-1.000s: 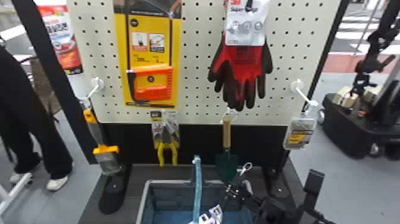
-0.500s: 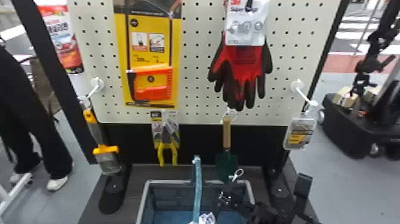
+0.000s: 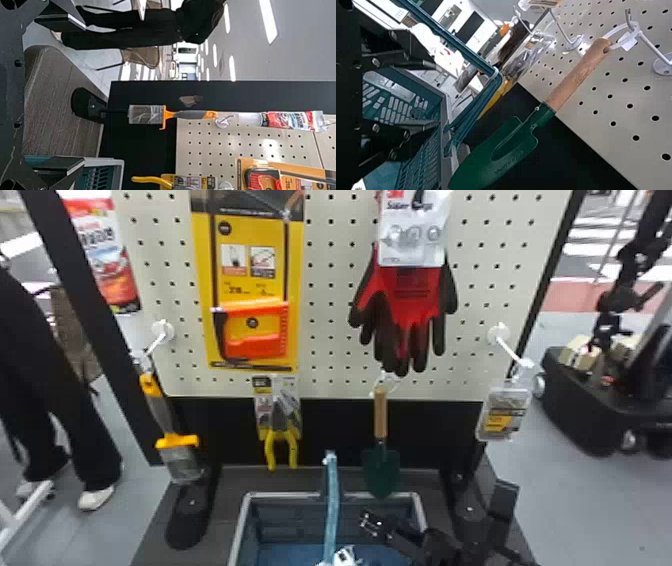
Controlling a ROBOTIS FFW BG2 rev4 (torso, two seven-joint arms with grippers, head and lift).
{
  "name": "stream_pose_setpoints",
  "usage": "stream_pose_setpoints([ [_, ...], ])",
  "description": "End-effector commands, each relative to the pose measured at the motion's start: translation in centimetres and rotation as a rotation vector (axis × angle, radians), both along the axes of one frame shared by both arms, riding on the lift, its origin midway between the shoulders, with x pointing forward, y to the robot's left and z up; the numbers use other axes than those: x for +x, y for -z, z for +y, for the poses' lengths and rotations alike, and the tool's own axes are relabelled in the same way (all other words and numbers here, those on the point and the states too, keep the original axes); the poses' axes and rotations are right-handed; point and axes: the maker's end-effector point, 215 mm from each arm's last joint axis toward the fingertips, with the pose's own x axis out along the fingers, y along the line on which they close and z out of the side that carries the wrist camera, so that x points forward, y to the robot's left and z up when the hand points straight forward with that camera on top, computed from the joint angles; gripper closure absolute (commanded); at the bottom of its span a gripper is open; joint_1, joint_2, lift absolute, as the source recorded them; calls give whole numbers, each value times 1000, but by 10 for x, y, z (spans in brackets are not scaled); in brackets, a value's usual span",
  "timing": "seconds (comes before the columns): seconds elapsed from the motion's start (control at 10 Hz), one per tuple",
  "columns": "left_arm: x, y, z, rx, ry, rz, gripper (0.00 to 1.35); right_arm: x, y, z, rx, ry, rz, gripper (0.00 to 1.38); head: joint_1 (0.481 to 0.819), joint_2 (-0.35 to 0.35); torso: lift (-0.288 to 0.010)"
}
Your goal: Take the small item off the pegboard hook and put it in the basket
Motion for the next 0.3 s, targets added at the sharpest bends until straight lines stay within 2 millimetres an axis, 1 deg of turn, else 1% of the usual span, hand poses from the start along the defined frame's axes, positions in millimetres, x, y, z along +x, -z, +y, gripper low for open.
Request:
stream_pose_setpoints([
  [0.0,0,0,0,1,-1,0,119,1,-2,0,1,1,-6,59,549,0,-100],
  [0.1,0,0,1,0,-1,0,119,1,-2,-1,0,3,-7,119,549,0,-100],
  [0.2,0,0,1,-1,-1,-1,119,1,-2,-1,0,3,-6,124,549,0,-100],
])
